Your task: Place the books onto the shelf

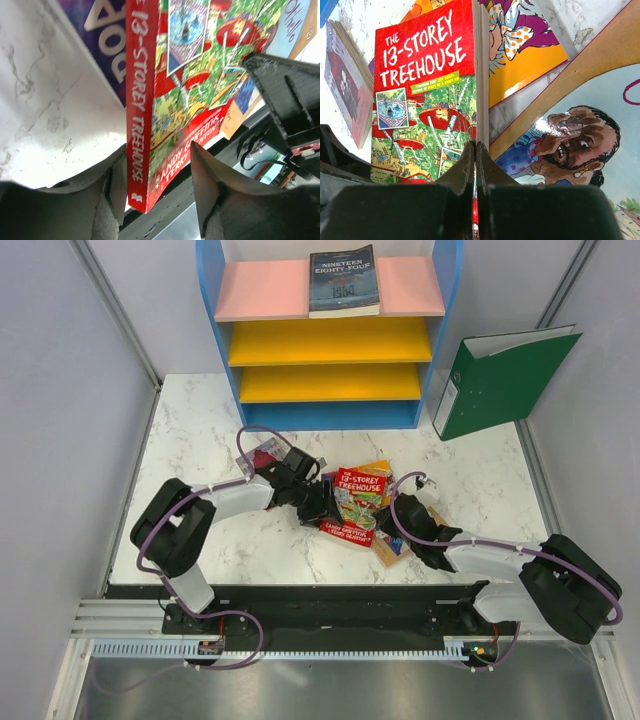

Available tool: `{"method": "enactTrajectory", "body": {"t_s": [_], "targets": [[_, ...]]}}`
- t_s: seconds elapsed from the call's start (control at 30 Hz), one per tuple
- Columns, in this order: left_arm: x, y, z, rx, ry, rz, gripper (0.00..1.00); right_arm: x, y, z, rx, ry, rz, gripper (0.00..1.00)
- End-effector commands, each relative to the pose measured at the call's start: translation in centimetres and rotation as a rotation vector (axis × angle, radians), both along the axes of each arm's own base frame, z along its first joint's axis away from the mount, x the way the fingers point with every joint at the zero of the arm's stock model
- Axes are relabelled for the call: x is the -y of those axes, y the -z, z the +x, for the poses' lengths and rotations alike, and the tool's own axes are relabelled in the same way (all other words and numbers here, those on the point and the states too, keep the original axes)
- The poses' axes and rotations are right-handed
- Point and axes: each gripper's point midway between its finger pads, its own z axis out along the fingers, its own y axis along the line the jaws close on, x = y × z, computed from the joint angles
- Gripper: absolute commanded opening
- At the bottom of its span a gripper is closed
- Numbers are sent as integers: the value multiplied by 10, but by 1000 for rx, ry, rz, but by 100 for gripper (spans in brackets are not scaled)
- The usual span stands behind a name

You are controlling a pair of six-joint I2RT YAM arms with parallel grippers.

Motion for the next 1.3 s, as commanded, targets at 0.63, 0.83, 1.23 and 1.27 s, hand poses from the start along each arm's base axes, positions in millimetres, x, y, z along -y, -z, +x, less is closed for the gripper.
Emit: {"method": "enactTrajectory", "body": {"t_s": [0.63,0.83,1.23,1.27], "targets": [[28,-34,-25,-30,32,-214,6,4,-3,2,13,31,9,0],[24,-56,-16,45,5,-207,2,4,-5,1,17,25,4,7],[-29,-164,9,323,5,-260,2,13,-22,0,79,35,16,67],[-32,-174,9,347,9,-269,2,14,-22,0,79,39,17,67]]}}
